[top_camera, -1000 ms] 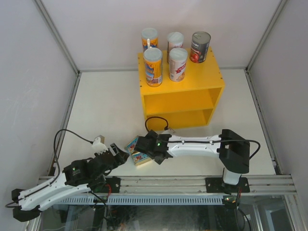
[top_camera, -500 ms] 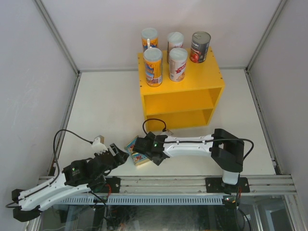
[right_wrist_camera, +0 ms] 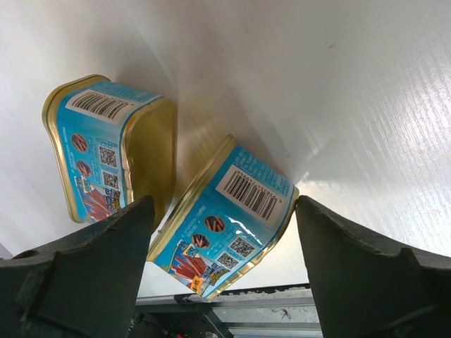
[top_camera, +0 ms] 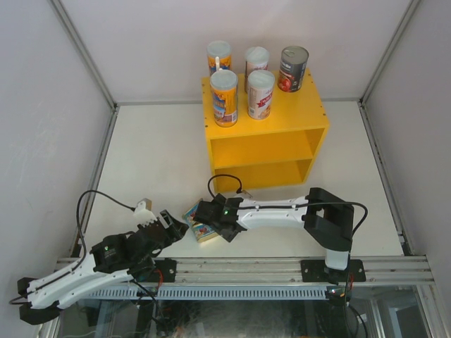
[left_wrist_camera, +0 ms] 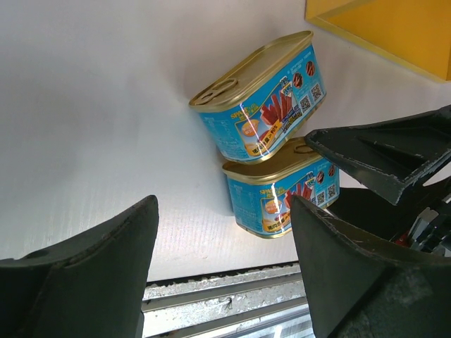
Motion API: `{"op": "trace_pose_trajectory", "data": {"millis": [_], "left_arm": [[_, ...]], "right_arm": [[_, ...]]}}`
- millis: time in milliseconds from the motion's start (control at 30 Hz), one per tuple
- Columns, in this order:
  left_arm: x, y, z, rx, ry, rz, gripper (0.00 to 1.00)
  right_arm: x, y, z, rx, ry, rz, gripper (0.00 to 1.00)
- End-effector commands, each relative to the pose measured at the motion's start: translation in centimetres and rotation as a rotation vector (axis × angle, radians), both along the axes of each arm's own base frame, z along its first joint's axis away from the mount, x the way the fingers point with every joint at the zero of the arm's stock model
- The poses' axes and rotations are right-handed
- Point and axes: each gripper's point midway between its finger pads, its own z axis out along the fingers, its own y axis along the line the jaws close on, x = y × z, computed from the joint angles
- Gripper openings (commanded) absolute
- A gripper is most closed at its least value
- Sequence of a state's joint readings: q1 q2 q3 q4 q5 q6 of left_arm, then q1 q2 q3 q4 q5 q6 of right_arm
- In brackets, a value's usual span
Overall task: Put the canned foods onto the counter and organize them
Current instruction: Pick up the canned food from the center of the board.
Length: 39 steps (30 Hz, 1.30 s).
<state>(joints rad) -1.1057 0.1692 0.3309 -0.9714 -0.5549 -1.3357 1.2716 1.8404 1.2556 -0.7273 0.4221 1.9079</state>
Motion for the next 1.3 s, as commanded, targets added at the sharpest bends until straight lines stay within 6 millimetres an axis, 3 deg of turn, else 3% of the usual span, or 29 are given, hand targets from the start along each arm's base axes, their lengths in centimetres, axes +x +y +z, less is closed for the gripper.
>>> {"op": "trace_pose_trajectory", "data": {"millis": [0,567,733,967,1033,1267], "left_arm": [[0.4,-0.2,1.3,-0.039,-0.021,0.019,0.79],[0.4,-0.2,1.0,-0.041,-0.018,0.024,0.79],[0.3,-0.3,0.9,-0.049,-0.014,0.025,0.79],[0.3,-0.3,1.0,-0.058,-0.015,0.028,0.79],[0.3,-0.2,1.0,-0.056,-0.015,0.029,0.79],[0.3,-0.3,1.3,-0.058,-0.018,0.026,0.79]], "right_arm": [[0.7,1.5,0.9,0.053,-0.011,-0.011,0.8],[0.6,1.4,0.3,0.041,0.006,0.0,0.71],[0.2,1.5,0.1,0.043,0.01,0.017,0.54],[-0.3,1.5,0.2,0.062,0.003,0.039,0.1],[-0.7,0.7,-0.3,0.044,0.004,0.046,0.0],[-1.0,-0.4,1.2,0.042,-0.076,0.103,0.0]]}}
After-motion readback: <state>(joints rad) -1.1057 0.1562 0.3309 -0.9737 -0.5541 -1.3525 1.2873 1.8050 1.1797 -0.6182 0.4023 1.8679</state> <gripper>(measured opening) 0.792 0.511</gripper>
